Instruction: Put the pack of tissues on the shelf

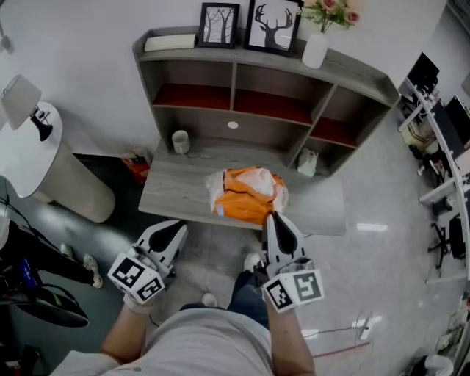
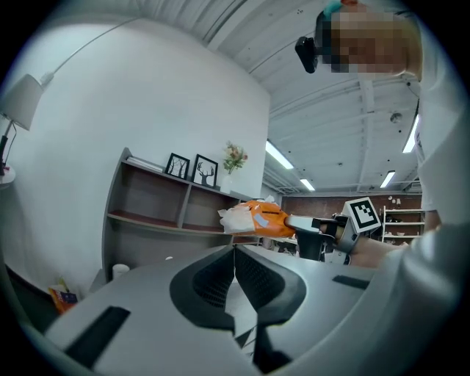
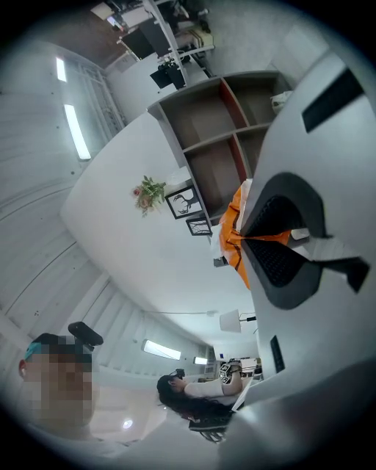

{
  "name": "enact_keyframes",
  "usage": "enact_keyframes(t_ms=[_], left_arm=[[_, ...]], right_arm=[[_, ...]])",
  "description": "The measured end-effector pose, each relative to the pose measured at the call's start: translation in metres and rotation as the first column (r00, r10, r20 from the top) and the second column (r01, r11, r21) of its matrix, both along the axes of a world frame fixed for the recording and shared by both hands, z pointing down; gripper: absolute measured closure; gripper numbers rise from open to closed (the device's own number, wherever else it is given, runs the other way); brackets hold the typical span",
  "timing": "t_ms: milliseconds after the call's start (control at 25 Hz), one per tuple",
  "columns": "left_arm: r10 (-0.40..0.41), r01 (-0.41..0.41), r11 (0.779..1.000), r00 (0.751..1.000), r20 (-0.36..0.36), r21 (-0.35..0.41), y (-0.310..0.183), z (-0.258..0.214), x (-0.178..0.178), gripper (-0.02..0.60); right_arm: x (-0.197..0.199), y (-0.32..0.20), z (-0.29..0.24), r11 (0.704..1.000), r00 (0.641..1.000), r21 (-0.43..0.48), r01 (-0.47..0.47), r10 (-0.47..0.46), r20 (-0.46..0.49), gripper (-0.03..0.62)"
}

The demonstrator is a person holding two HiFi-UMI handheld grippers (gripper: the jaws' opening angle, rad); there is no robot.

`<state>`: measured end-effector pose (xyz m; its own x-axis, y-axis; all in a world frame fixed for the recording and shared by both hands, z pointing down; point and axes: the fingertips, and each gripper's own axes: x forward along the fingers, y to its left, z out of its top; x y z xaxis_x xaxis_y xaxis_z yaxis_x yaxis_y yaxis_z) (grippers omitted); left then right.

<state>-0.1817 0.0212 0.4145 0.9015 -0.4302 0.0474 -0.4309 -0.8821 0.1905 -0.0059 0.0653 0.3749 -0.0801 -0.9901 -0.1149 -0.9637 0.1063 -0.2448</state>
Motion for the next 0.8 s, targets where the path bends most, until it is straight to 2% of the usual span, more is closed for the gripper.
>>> enact_keyframes(t_ms=[200,480,800], left_arm=[[-0.031,0.031,0.999,0.999,0.016,-0.008,-0.041,0.004,0.027,0.565],[-0.101,0.102,0.994,0.994,0.035,-0.029,-0.102,0.001,0.087,0.565],[-0.196,0.197,0.98,0.979,0.051,-0.019,-0.148,-0.012,0.145,0.565]], right_arm=[[0.028,-0.048,0.007,0.999,0.999,-0.011,0.039,-0.039,0.008,0.571],[0.088,-0.12,0.02,0.992,0.993,-0.048,0.114,-0.112,0.047,0.571],[0.148,-0.186,0.013,0.981,0.98,-0.026,0.194,-0.192,0.049,0.571]])
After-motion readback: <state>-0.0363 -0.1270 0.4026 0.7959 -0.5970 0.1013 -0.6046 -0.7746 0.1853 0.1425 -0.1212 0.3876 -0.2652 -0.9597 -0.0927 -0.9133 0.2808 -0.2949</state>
